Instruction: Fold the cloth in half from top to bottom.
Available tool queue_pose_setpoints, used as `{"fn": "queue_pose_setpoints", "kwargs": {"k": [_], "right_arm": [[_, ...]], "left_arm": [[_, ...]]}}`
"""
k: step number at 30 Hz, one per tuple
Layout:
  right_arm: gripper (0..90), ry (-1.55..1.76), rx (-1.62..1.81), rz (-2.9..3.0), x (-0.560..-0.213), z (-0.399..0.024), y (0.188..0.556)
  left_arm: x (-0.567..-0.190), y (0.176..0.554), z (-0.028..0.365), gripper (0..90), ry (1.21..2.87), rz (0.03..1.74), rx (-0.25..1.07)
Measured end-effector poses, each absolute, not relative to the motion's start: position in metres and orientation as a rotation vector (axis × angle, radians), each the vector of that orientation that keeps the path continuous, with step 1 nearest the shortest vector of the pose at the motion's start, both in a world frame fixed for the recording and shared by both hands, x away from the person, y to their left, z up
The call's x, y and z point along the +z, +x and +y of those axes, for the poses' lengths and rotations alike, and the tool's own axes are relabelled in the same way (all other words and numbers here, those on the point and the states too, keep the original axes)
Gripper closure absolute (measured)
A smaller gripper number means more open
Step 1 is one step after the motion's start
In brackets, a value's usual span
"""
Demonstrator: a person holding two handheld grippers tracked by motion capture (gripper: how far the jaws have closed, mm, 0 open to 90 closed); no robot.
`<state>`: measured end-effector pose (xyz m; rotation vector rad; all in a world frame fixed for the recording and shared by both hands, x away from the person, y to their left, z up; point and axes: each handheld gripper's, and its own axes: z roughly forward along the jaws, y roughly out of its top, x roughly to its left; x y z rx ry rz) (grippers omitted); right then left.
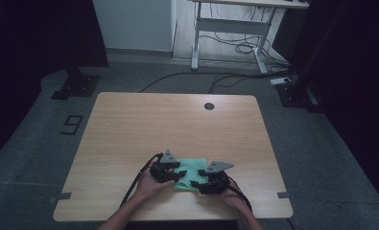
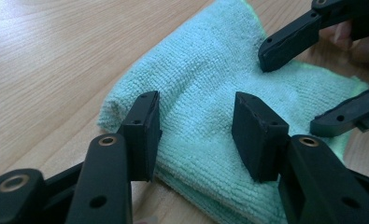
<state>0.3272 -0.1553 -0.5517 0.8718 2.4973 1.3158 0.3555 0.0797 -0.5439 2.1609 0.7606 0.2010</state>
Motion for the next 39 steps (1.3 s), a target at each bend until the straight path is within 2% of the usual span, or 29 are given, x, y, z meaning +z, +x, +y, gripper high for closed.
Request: {"fn": "queue_pose_setpoints", "kwargs": {"k": [8,14,24,29,32,39], "right_arm": [[38.3,0.875,1.309,2.498,-0.552,-0.153,0.327],[38.3,0.902,1.327,2.498,-0.552,-0.154,0.328],[38.0,0.909,1.326,2.492,-0.552,-0.154,0.327],[33.0,0.915,1.341,2.474,-0.548,-0.153,0.324],[30.8,0.908,1.296,2.487,-0.549,-0.150,0.321],[31.1,0.885,1.207,2.481,-0.550,-0.147,0.317]], "left_arm": [[-0.527,0.345,0.082,49.3,2.123,0.728,0.212],[-0.528,0.325,0.077,47.3,2.215,0.655,0.227],[-0.539,0.325,0.082,46.9,2.203,0.684,0.218],[-0.529,0.331,0.084,46.4,2.170,0.701,0.232],[-0.533,0.334,0.079,45.5,2.210,0.709,0.225],[-0.542,0.332,0.079,44.1,2.218,0.715,0.213]]}}
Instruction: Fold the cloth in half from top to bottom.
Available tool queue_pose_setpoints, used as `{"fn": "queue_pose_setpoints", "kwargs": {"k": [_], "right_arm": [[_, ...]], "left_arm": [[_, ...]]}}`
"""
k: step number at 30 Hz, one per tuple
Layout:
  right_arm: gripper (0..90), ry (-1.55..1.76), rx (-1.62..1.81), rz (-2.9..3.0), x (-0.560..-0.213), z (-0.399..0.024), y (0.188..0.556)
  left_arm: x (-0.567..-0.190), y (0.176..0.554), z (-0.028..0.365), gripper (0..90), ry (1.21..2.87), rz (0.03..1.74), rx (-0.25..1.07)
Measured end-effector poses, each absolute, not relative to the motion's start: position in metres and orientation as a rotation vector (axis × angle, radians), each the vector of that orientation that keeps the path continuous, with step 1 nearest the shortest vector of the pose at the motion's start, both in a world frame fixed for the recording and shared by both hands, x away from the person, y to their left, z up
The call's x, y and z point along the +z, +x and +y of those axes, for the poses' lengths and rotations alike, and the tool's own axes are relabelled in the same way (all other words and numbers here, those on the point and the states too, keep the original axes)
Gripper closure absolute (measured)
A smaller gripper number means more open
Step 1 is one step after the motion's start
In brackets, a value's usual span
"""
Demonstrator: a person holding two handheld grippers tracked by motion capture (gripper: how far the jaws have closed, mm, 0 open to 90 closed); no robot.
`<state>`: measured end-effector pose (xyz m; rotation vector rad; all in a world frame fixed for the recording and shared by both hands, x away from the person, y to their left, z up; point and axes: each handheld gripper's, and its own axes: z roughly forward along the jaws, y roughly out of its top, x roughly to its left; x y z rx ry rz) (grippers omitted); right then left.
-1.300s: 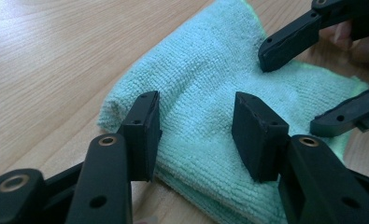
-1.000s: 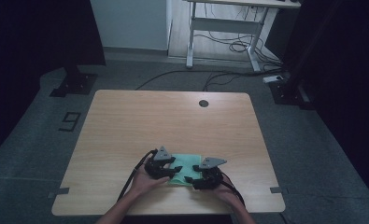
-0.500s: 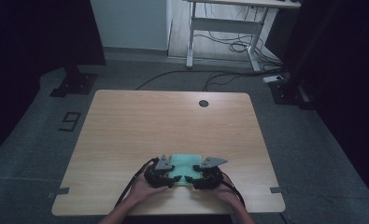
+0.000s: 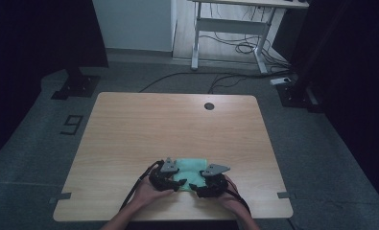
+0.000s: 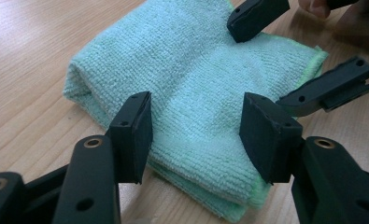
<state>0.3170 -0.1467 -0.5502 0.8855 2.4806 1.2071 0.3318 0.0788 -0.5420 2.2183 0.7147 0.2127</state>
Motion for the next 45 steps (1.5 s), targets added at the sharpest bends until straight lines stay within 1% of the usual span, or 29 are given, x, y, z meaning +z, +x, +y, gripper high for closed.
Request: {"fn": "queue_pose_setpoints", "kwargs": {"k": [6,11,18,24,29,33,40,45], "right_arm": [[31.2,0.892,1.167,2.482,-0.550,-0.143,0.324],[31.2,0.915,1.152,2.471,-0.549,-0.142,0.338],[32.0,0.954,1.157,2.439,-0.550,-0.142,0.377],[32.2,0.962,1.168,2.432,-0.551,-0.142,0.402],[32.0,0.958,1.183,2.429,-0.551,-0.143,0.406],[30.9,0.950,1.186,2.412,-0.549,-0.142,0.403],[30.1,0.943,1.269,2.334,-0.536,-0.149,0.389],[30.1,0.936,1.315,2.302,-0.529,-0.157,0.376]], "left_arm": [[-0.543,0.341,0.078,44.4,2.225,0.715,0.197],[-0.542,0.359,0.076,44.9,2.233,0.725,0.207],[-0.541,0.400,0.074,45.5,2.223,0.756,0.222],[-0.541,0.420,0.073,45.5,2.220,0.773,0.222],[-0.540,0.422,0.073,44.9,2.224,0.775,0.228],[-0.533,0.418,0.073,42.6,2.213,0.777,0.270],[-0.505,0.402,0.084,42.1,2.133,0.762,0.323],[-0.497,0.389,0.094,42.1,2.114,0.760,0.334]]}}
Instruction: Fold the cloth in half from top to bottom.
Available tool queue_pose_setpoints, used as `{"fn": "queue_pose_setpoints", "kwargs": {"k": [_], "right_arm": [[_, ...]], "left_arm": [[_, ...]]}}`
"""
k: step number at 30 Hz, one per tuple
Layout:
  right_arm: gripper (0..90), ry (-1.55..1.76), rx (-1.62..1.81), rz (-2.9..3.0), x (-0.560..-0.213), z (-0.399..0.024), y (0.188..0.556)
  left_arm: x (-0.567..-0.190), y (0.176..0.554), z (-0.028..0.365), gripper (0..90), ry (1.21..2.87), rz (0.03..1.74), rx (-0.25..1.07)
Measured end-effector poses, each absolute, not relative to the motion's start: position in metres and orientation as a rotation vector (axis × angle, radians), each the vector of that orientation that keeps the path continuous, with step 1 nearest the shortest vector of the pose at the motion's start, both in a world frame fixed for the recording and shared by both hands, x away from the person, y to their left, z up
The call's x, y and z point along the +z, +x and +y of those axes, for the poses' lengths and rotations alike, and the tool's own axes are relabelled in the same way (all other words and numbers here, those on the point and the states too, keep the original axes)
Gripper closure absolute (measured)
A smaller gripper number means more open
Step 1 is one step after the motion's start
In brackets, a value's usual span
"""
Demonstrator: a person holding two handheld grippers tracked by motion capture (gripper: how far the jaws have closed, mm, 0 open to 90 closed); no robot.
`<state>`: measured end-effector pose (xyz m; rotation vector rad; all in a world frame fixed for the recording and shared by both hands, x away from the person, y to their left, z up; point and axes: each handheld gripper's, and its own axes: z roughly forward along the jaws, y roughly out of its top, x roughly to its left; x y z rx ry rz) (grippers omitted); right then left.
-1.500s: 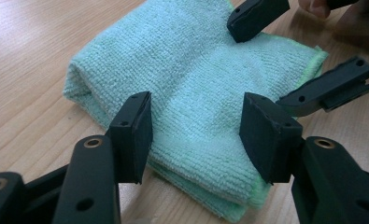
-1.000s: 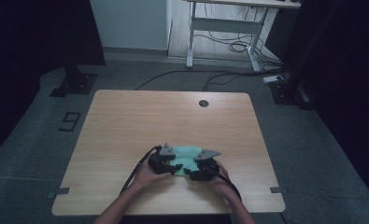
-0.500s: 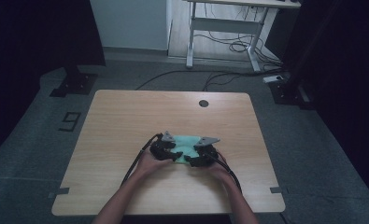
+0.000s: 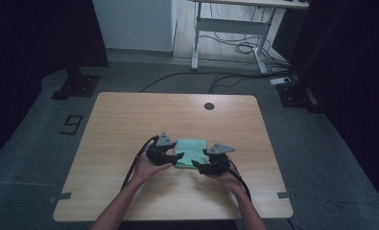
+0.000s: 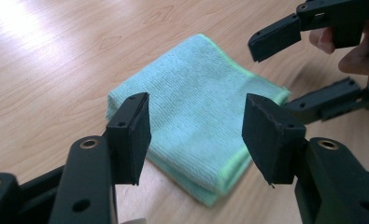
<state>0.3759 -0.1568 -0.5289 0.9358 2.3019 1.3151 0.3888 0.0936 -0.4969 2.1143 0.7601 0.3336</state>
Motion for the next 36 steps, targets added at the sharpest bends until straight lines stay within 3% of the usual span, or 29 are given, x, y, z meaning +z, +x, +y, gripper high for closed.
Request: {"fn": "queue_pose_setpoints", "kwargs": {"k": [23,36], "right_arm": [[32.4,0.972,1.410,2.192,-0.522,-0.195,0.320],[32.6,1.068,1.351,2.207,-0.543,-0.217,0.283]], "left_arm": [[-0.502,0.325,0.151,41.4,2.040,0.831,0.371],[-0.526,0.291,0.181,40.7,2.057,0.913,0.370]]}}
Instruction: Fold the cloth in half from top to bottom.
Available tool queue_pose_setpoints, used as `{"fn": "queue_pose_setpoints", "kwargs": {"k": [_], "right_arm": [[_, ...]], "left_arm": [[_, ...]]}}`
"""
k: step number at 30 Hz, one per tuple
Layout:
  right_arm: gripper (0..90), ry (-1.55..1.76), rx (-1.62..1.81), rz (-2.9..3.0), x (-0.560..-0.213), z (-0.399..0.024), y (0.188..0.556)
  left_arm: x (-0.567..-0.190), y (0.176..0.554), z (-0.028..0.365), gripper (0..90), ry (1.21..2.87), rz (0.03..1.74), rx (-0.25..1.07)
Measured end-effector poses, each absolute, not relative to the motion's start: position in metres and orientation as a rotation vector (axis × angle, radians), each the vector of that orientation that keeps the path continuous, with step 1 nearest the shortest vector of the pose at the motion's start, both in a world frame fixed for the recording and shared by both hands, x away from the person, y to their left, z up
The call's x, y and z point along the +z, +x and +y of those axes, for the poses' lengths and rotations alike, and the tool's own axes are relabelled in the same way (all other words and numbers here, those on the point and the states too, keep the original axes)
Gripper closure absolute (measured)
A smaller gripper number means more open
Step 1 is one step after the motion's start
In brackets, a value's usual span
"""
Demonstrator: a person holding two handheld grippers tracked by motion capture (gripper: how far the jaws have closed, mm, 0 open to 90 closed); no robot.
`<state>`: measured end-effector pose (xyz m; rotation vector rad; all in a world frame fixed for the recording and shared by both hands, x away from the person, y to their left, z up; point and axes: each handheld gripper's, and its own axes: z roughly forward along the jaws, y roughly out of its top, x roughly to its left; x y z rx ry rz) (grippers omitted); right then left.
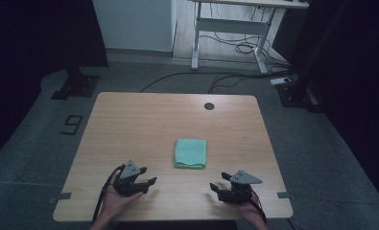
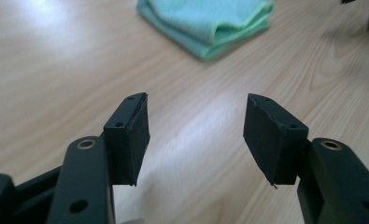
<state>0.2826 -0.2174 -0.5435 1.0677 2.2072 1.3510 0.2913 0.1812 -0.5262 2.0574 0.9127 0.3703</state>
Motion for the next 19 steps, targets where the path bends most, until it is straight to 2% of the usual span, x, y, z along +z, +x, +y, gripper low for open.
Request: {"fn": "queue_pose_setpoints", "kwargs": {"k": [19], "right_arm": [[32.5,1.078,1.351,2.183,-0.5446,-0.2256,0.2759]], "left_arm": [[-0.5382,0.2889,0.1916,38.6,2.042,0.968,0.387]]}}
